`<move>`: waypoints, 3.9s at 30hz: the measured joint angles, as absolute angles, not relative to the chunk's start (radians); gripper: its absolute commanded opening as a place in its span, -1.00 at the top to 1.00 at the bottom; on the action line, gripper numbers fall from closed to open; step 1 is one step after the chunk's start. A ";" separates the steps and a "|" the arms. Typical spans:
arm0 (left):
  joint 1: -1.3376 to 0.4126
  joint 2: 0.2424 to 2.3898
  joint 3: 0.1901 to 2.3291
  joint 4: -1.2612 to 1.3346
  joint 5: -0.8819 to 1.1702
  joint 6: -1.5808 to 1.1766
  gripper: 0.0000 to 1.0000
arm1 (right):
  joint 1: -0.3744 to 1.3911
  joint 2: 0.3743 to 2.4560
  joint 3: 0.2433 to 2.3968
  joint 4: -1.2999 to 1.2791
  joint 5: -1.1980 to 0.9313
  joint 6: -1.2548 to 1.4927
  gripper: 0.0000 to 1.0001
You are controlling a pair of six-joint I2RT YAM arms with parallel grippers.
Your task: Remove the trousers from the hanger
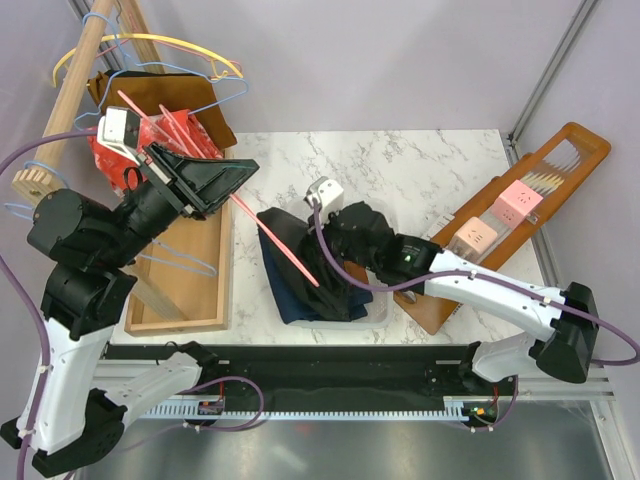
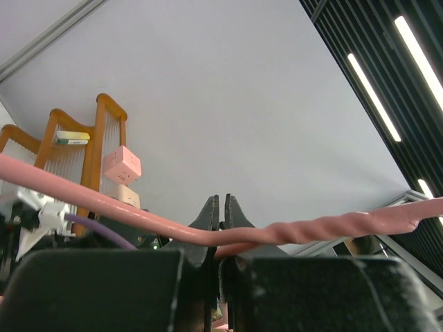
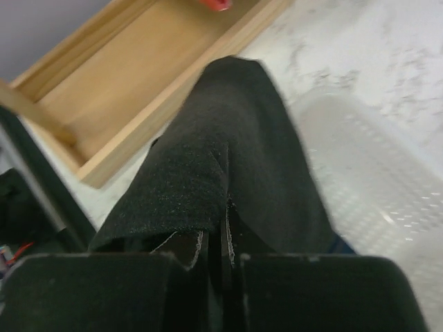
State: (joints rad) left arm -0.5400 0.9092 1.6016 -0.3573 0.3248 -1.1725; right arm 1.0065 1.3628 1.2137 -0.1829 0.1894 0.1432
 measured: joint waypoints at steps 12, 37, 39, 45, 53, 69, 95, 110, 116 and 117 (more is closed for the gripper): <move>-0.540 0.926 1.600 -0.340 0.325 -1.173 0.96 | 1.038 1.362 1.216 -0.373 0.030 0.337 -0.31; -0.540 0.929 1.557 -0.249 0.362 -1.271 0.96 | 1.037 1.115 1.787 -1.002 -0.307 0.453 -0.96; -0.539 0.942 1.557 -0.244 0.387 -1.270 0.96 | 1.037 1.108 1.829 -0.982 -0.321 0.491 -0.96; -0.536 0.980 1.554 -0.233 0.463 -1.237 0.96 | 1.036 1.110 1.845 -0.658 -0.472 0.696 -0.96; -0.535 0.982 1.534 -0.236 0.485 -1.211 0.96 | 1.037 1.289 1.864 -0.443 -0.584 0.772 -0.82; -0.537 0.934 1.508 -0.303 0.356 -1.196 0.96 | 1.224 1.312 1.829 -0.523 -0.131 0.422 -0.27; -0.543 0.954 1.574 -0.407 0.385 -1.109 -0.73 | 1.332 1.281 1.786 -0.675 0.337 0.493 1.00; -0.543 0.872 1.578 -0.395 0.589 -1.102 -0.66 | 1.328 1.087 1.820 -1.065 0.416 0.563 1.00; -0.543 0.817 1.578 -0.402 0.643 -1.097 -0.64 | 1.323 1.145 1.903 -1.186 0.366 0.516 1.00; -0.543 0.802 1.575 -0.405 0.647 -1.095 -0.64 | 1.312 1.168 1.916 -1.198 0.350 0.499 1.00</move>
